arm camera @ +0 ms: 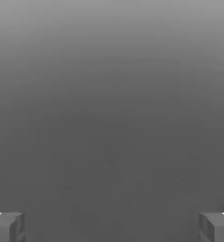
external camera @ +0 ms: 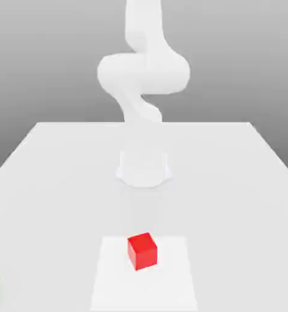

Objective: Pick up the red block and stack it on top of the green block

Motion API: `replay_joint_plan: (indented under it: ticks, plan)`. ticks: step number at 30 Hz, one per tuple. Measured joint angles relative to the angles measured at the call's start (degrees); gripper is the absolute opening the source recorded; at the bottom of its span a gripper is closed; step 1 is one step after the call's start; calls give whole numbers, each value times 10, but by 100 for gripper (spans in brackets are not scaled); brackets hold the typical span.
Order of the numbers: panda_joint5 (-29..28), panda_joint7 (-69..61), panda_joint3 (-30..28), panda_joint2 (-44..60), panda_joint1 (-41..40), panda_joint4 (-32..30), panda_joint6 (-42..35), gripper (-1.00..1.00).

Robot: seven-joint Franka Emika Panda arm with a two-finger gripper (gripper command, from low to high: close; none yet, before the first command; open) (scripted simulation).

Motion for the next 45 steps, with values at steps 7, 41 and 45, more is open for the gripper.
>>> replay_joint_plan:
  ticks: [7, 41, 45]
  plan:
    - [-15, -68, -18, 149, 16, -96, 94, 0]
    - [15, -205, -33, 424, 8, -239, 250, -100]
    - [40, -154, -67, 459, -50, -163, 205, -100]
